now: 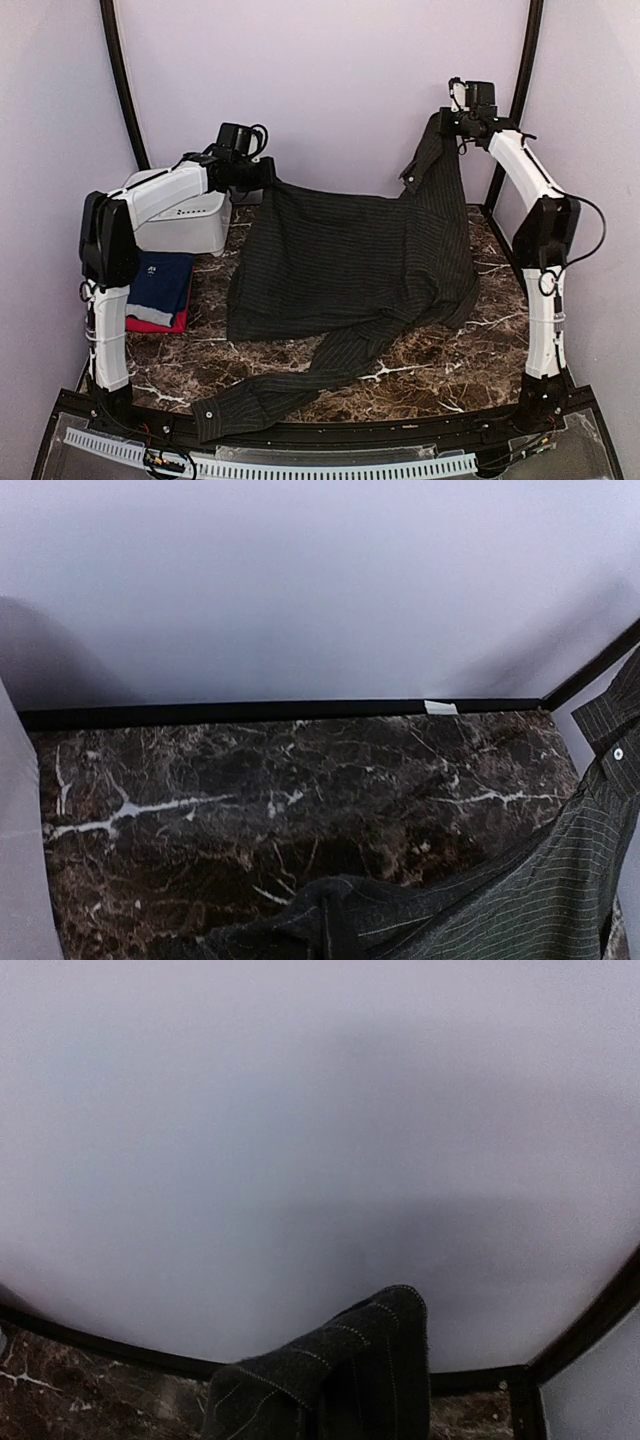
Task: Fold and stack the mixed laundry pile
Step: Flatten out the crumpled shirt at the center of the board.
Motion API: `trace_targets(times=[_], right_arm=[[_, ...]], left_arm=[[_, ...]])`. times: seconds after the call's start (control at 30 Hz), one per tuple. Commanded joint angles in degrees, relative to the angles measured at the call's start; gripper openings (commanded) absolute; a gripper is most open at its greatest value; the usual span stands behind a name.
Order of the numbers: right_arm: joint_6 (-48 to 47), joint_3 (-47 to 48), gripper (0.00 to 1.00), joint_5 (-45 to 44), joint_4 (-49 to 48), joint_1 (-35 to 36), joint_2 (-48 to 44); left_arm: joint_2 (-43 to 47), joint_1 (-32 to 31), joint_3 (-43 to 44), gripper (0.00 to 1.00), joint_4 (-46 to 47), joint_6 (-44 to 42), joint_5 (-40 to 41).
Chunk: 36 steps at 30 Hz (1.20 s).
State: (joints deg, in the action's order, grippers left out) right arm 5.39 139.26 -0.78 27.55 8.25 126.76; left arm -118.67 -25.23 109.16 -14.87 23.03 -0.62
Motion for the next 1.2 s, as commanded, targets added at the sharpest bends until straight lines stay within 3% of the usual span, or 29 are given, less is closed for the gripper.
trace_targets(times=[0.0,0.03,0.07,0.1,0.13,0.23,0.33,0.4,0.63,0.7,0.8,0.9,1.03,1.17], right_arm=[[3.1,23.1,0.45,5.5,5.8,-0.6,14.7],[4.5,20.8,0.58,6.9,4.9,-0.8,14.8],[5.5,15.7,0.68,7.3,3.6,-0.9,13.2],[6.7,10.2,0.75,8.0,2.4,-0.9,11.1],[7.5,5.2,0.78,9.1,1.2,-0.9,8.5],[9.1,-5.5,0.84,11.9,0.9,-0.9,2.1],[10.2,-12.5,0.89,11.8,2.8,-0.9,-3.6],[9.6,-15.5,0.98,11.4,4.5,-0.9,-6.2],[8.0,-13.6,0.99,9.3,16.0,-3.1,-5.4],[7.6,-20.7,0.96,14.5,12.7,-2.9,-10.5],[8.9,-39.0,0.92,21.7,5.0,-1.5,-21.4],[10.6,-52.5,0.91,24.2,1.1,0.5,-30.7],[10.9,-64.8,0.85,27.4,-2.4,3.1,-40.0],[9.7,-70.2,0.79,27.2,-1.3,5.2,-43.2]], left_arm=[[-10.6,1.3,16.2,0.02,-2.2,-4.1,4.4],[-12.4,2.0,22.4,0.06,-6.1,-3.9,4.8],[-15.4,2.3,25.2,0.19,-9.9,-3.8,4.7],[-16.4,2.8,29.1,0.26,-11.5,-3.7,4.2],[-17.0,2.9,30.2,0.39,-13.8,-3.8,4.0],[-14.3,3.0,28.7,0.63,-15.8,-4.9,2.3],[-7.1,2.1,22.0,0.67,-15.7,-5.8,0.9],[-1.3,0.1,11.4,0.72,-14.6,-7.3,1.4],[18.1,-10.8,-18.6,0.75,-12.4,-11.6,1.0],[24.6,-14.8,-26.4,0.74,-13.4,-10.8,-0.3],[30.6,-20.8,-38.5,0.72,-14.4,-9.1,-4.1],[35.4,-26.4,-45.2,0.7,-15.8,-7.1,-7.1],[34.0,-38.3,-47.8,0.72,-20.2,-6.0,-4.7],[29.6,-40.9,-48.3,0.74,-21.0,-4.9,-3.1]])
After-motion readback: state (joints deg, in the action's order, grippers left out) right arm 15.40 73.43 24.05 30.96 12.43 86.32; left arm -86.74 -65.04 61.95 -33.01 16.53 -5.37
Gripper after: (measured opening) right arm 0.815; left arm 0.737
